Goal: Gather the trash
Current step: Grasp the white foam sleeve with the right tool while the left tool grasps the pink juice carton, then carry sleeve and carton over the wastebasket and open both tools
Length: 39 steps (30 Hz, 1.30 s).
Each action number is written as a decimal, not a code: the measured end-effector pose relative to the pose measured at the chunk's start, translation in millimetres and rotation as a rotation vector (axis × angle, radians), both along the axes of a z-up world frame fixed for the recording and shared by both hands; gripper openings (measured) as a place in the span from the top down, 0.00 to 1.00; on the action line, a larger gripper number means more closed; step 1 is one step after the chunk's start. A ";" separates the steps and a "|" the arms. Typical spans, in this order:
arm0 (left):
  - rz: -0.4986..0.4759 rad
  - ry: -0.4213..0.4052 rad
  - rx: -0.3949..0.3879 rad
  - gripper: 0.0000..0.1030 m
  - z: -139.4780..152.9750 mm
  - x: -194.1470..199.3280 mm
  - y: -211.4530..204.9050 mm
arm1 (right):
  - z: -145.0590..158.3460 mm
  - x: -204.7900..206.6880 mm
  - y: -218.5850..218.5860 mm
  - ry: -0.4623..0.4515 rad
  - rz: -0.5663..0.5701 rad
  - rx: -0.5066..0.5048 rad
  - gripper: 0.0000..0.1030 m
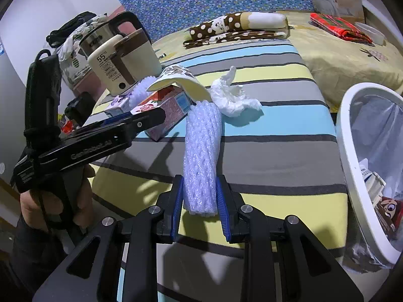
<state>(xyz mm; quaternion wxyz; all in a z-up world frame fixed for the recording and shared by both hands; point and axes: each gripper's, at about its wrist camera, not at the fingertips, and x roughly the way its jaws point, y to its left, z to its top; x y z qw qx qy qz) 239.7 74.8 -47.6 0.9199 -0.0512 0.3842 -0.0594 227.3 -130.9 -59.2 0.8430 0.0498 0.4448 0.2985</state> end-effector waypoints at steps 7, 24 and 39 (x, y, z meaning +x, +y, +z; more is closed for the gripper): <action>0.010 -0.034 0.022 0.47 5.6 -13.7 -8.5 | 3.0 -6.3 -9.7 -0.005 -0.015 0.003 0.73; 0.059 -0.097 -0.044 0.47 29.9 -94.5 -27.4 | 19.9 -33.0 -28.0 -0.050 -0.032 0.008 0.73; 0.001 -0.109 -0.062 0.47 44.7 -124.2 -65.2 | 33.3 -49.7 -49.7 -0.098 -0.082 0.011 0.72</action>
